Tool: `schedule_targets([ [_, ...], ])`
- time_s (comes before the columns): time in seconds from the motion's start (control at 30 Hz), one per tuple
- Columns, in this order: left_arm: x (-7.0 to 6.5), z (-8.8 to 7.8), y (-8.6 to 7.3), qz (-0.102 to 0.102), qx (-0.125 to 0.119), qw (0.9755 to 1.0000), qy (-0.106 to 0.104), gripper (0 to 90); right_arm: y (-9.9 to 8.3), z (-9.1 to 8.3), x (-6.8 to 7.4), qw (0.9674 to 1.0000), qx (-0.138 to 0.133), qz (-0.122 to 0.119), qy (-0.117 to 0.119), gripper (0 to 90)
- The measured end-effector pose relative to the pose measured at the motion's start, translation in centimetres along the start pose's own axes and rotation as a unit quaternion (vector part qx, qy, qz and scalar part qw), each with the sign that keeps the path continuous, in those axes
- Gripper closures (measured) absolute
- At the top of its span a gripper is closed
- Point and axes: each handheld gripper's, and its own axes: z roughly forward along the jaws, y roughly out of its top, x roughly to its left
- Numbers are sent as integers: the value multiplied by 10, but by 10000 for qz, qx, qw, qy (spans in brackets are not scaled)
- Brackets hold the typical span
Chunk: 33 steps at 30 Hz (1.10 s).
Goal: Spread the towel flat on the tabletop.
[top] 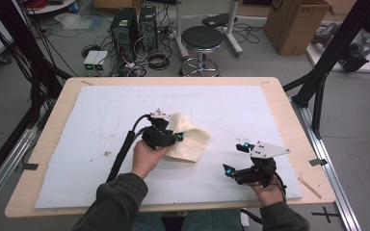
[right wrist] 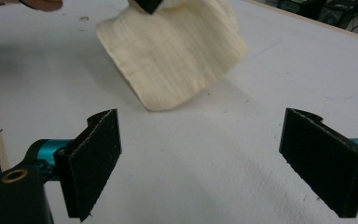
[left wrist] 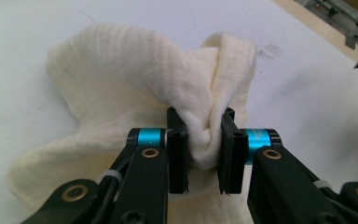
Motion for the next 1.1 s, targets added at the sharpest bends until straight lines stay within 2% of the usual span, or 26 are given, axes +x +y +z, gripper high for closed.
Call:
schedule_targets([
  [0.1,1,17,-6,13,104,9999,3,758,-1,2,0,10000,51,-50,56,156],
  [0.2,5,30,-11,53,174,9997,162,753,-1,3,0,9999,87,-42,72,156],
  [0.3,10,39,-16,-34,172,9995,257,736,-1,6,-1,9998,147,-20,115,171],
  [0.4,14,44,-18,49,230,9992,332,720,0,9,-2,9997,166,-56,153,196],
  [0.5,16,44,-18,59,188,9990,392,682,1,14,-2,9995,233,-27,233,237],
  [0.53,17,43,-18,84,158,9992,369,602,3,18,-1,9992,244,-39,324,253],
  [0.63,18,36,-15,179,46,9992,342,478,7,25,0,9984,292,-73,472,286],
  [0.67,17,33,-14,217,-22,9992,333,478,7,25,0,9984,292,-73,472,286],
  [0.77,17,18,-12,349,-262,9986,284,418,12,37,1,9972,387,-113,636,363],
  [0.97,23,-11,-15,435,-557,9972,229,399,18,56,0,9946,568,-171,857,458],
  [1.0,25,-16,-16,489,-556,9970,245,398,20,64,-1,9934,662,-167,921,477],
  [1.07,28,-26,-19,559,-557,9965,266,399,21,69,-1,9929,714,-174,939,485],
  [1.1,29,-31,-21,565,-607,9962,271,399,21,79,-2,9911,850,-188,1008,495],
])
